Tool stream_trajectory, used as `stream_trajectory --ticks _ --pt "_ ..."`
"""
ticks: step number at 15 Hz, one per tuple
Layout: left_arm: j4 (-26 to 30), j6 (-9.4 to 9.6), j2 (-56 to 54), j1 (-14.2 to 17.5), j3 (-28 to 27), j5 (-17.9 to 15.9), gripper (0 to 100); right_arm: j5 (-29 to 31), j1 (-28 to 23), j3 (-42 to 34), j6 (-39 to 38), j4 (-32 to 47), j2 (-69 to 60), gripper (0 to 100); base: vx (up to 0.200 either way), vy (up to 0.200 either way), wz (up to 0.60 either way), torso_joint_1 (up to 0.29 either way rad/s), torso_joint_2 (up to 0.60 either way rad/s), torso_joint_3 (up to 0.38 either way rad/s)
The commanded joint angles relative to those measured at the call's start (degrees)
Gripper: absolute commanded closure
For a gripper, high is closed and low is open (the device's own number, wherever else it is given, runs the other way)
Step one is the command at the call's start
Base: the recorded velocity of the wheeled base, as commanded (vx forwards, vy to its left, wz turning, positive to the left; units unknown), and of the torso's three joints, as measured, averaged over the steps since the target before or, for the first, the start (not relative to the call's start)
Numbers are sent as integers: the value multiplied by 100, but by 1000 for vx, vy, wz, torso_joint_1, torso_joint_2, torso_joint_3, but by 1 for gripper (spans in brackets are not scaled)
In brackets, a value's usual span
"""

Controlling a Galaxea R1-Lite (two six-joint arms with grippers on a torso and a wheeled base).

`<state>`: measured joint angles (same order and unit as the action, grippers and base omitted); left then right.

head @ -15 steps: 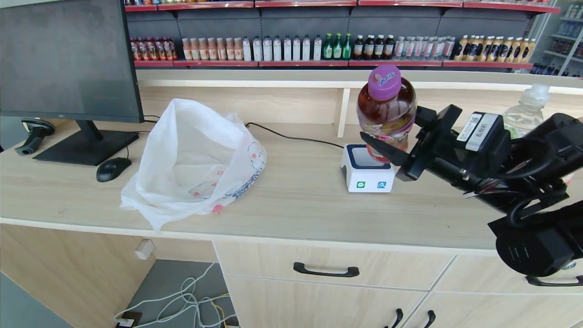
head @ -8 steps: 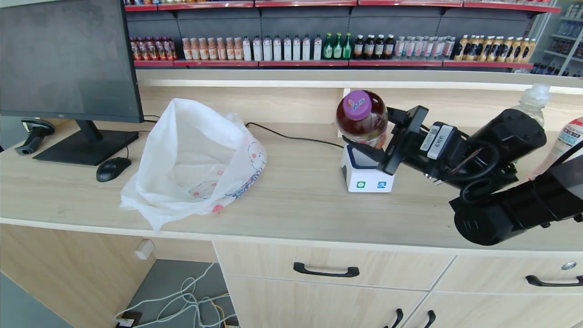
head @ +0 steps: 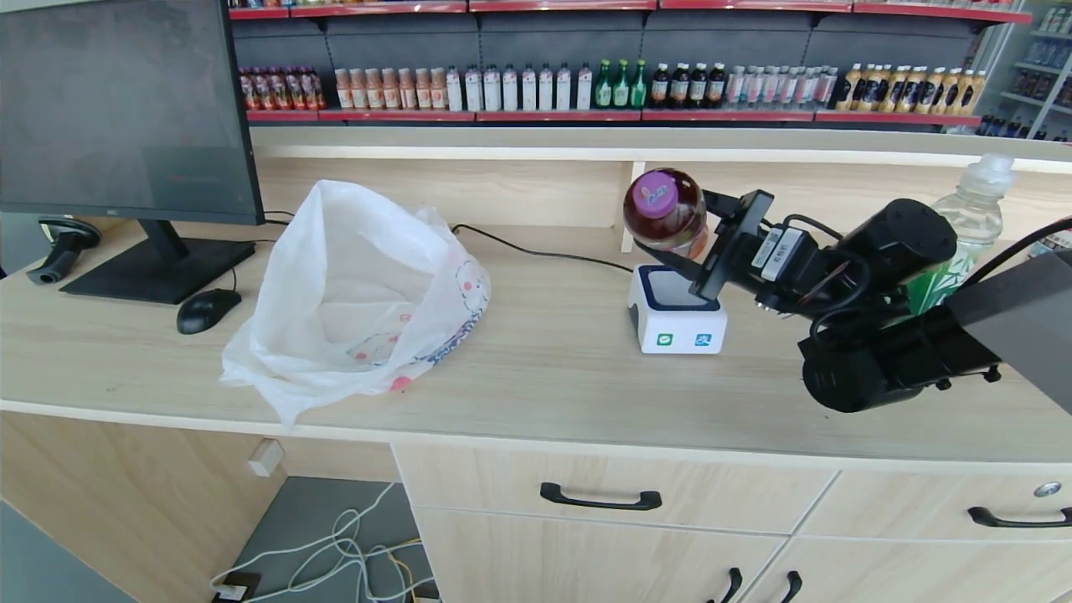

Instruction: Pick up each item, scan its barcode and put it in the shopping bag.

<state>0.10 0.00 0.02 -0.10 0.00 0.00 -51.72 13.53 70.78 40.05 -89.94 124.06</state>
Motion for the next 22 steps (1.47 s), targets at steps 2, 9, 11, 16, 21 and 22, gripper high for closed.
stream_trajectory --ticks 2,9,11,16,21,22 --pt "-1 0 -2 1 0 0 0 -31 -175 6 38 -6 118 100 0 0 0 0 0 0" --pt "-1 0 -2 1 0 0 0 -83 -395 -3 56 -6 127 100 0 0 0 0 0 0" --pt "-1 0 -2 1 0 0 0 -83 -395 -11 56 -6 127 100 0 0 0 0 0 0" --pt "-1 0 -2 1 0 0 0 -66 -395 -91 47 -6 109 100 0 0 0 0 0 0" --pt "-1 0 -2 1 0 0 0 268 -272 -451 -208 -6 -216 100 0 0 0 0 0 0" --pt "-1 0 -2 1 0 0 0 514 -158 -644 -269 -6 -330 100 0 0 0 0 0 0"
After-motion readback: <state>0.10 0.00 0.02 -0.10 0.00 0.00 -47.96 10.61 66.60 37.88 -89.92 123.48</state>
